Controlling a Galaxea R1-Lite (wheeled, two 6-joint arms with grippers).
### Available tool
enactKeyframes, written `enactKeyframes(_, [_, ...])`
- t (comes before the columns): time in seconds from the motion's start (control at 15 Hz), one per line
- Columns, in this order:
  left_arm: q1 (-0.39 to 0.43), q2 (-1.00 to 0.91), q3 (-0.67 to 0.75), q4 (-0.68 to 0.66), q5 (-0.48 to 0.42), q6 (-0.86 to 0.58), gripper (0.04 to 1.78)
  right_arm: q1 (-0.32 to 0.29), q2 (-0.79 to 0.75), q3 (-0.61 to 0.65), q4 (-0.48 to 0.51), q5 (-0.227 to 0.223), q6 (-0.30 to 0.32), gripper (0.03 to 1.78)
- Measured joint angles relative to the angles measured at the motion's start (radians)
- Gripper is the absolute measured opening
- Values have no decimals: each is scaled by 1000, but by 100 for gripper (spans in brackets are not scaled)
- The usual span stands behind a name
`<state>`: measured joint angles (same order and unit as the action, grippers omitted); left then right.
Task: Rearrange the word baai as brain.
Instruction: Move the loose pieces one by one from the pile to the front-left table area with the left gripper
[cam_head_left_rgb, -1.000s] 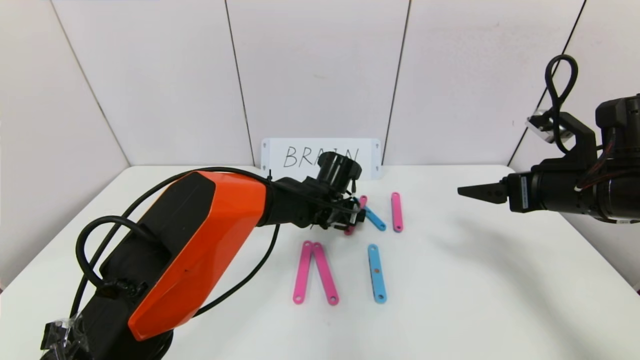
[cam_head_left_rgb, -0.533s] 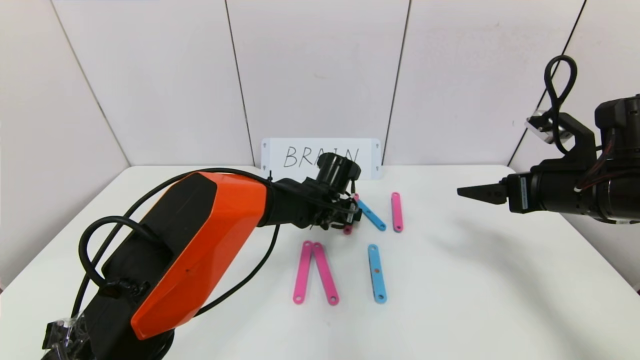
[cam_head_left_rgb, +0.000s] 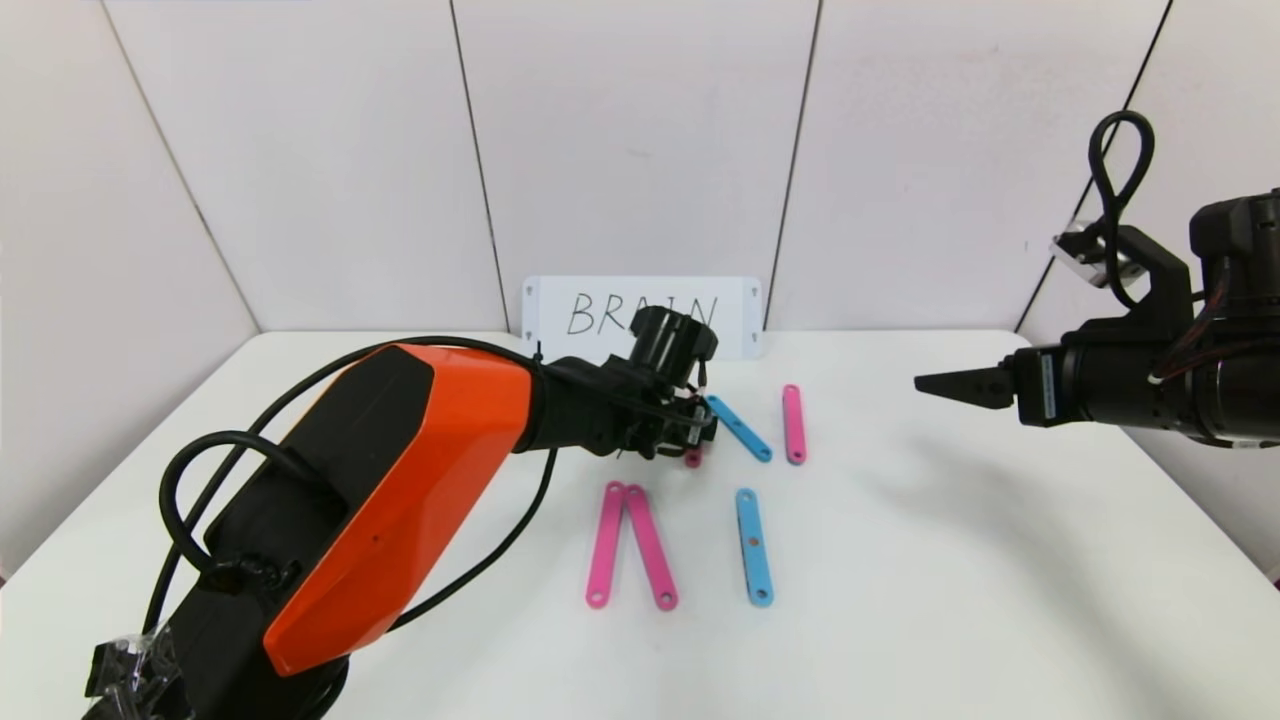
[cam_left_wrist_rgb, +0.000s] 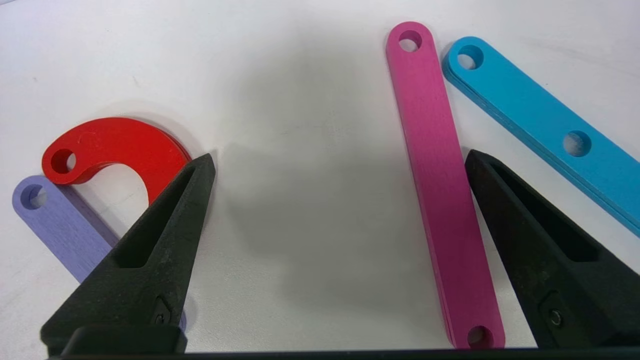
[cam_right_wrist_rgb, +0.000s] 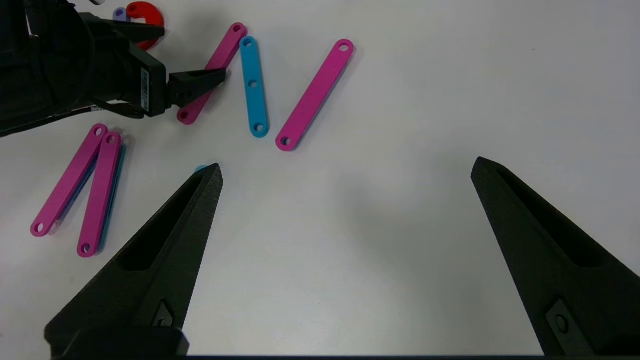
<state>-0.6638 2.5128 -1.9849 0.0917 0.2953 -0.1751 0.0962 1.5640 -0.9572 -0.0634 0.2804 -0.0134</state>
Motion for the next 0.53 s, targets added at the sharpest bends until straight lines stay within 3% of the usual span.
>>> enactKeyframes(0.53, [6,-29,6,3,-3,-8,173,0,0,0,0,0,1,174])
